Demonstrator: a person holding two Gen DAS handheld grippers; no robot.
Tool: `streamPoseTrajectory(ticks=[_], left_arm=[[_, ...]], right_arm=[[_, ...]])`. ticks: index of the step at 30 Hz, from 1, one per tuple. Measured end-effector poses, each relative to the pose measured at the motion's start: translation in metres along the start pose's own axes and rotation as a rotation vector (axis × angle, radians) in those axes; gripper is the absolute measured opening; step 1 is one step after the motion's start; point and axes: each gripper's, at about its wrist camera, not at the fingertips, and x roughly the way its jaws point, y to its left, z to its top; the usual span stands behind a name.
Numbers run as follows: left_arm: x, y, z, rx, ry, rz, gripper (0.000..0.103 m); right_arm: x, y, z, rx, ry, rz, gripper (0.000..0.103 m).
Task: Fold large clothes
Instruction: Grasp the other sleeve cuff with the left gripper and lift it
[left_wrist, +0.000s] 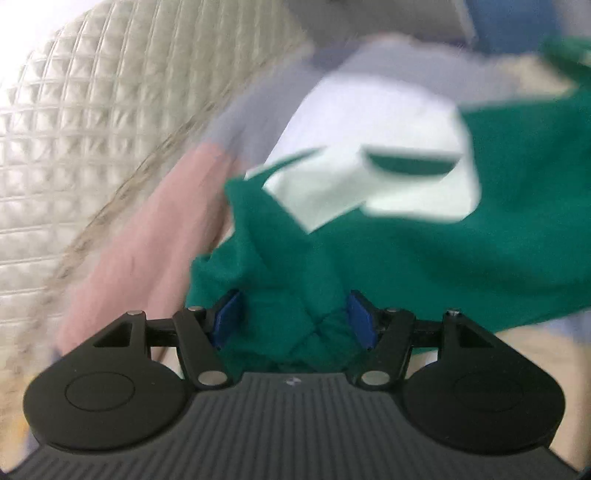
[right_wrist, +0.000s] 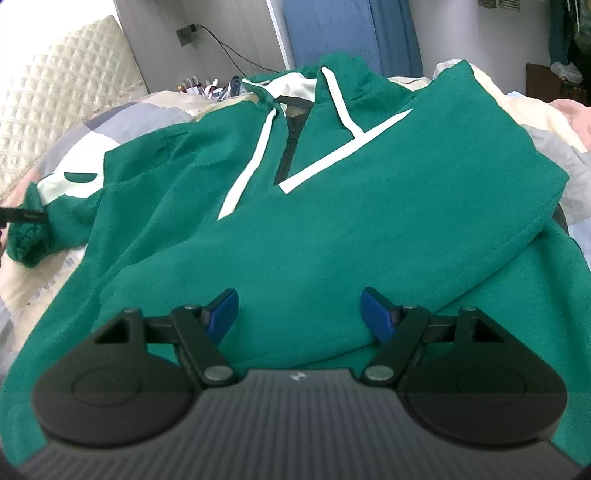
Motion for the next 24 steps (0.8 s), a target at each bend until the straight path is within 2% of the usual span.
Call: streamPoseTrajectory(ticks=[3, 4, 5, 7, 8, 10, 13, 16, 18, 21, 24], left_arm=[[0.008, -0.004, 0.003, -0.001, 0.018, 0.048, 0.071], [0.009, -0.005, 0.004, 0.002, 0.023, 0.056, 0.066], [0.008, -0.006, 0.006, 0.004, 0.028, 0.063, 0.054], [0.003, -0.004, 0.011, -0.002, 0.042, 0.056, 0.036], [-0.003, -0.002, 0.015, -0.007, 0.048, 0.049, 0.030], [-0.019, 0.004, 0.026, -0.009, 0.037, 0.040, 0.027], [-0.059, 0.022, 0.044, -0.028, -0.009, 0.018, 0.026], [-0.111, 0.043, 0.067, -0.073, -0.052, -0.064, 0.025], [-0.153, 0.049, 0.082, -0.064, -0.107, -0.098, 0.025], [-0.212, 0.049, 0.104, -0.043, -0.181, -0.157, 0.025], [-0.267, 0.031, 0.118, -0.011, -0.241, -0.256, 0.025]], right_arm=[[0.005, -0.001, 0.001, -0.005, 0.001, -0.002, 0.075], [0.006, -0.002, 0.001, -0.007, 0.000, -0.003, 0.075], [0.007, -0.002, 0.002, -0.007, -0.001, -0.002, 0.075], [0.008, -0.005, 0.002, -0.007, -0.004, -0.001, 0.075], [0.008, -0.006, 0.003, -0.003, -0.004, -0.001, 0.075], [0.007, -0.008, 0.005, 0.005, -0.003, 0.004, 0.075], [0.001, -0.011, 0.007, 0.024, -0.011, -0.003, 0.075], [-0.009, -0.016, 0.009, 0.087, 0.000, 0.019, 0.075], [-0.020, -0.018, 0.008, 0.117, -0.004, 0.058, 0.075], [-0.040, -0.019, 0.006, 0.115, -0.029, 0.086, 0.075], [-0.055, -0.024, 0.004, 0.129, -0.058, 0.079, 0.075]])
